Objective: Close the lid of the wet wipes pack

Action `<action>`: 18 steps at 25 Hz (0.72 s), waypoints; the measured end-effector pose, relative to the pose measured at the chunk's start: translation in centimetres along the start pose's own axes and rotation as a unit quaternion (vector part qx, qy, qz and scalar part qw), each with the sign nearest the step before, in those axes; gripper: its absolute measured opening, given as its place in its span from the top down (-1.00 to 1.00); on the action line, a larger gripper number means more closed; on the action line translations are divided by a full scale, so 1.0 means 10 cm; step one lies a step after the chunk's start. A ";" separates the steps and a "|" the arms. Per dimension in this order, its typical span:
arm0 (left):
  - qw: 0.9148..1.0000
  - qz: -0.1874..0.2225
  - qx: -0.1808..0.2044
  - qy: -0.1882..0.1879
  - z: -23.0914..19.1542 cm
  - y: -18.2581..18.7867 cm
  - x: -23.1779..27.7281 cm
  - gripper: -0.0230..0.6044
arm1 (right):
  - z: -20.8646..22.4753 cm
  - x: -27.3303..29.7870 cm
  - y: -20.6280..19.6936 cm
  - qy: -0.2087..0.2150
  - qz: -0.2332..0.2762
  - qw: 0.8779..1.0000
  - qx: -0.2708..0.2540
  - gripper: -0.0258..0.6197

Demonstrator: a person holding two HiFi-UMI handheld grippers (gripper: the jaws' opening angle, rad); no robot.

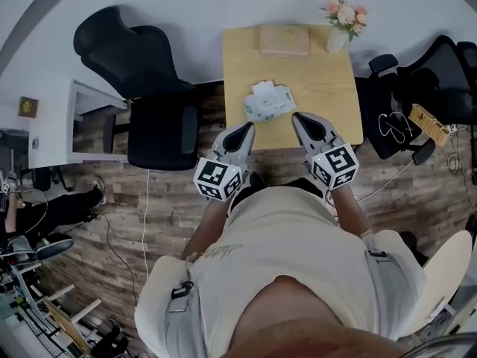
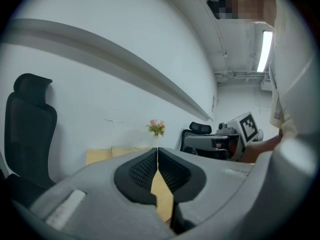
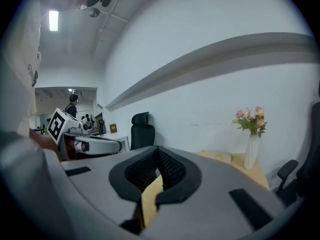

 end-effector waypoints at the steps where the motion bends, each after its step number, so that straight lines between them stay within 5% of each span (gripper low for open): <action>1: 1.000 -0.001 0.000 -0.003 -0.07 -0.01 0.00 0.87 | 0.00 0.05 0.00 -0.006 -0.003 1.000 -0.001 0.92; 9: 1.000 -0.024 0.000 0.005 -0.58 -0.19 0.10 0.88 | -0.03 0.32 -0.04 -0.023 -0.027 0.999 0.005 0.92; 18: 0.999 -0.033 -0.003 0.008 -0.48 0.01 0.78 0.87 | 0.76 0.57 -0.03 -0.007 -0.028 0.999 0.022 0.92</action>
Point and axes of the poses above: the fingertips, and each gripper's own axes: x forward along the fingers, z to its right, y out of its top, the point moved 7 cm from there along -x, backward along the fingers, and after that the axes turned 7 degrees about y, right-handed, at the moved point
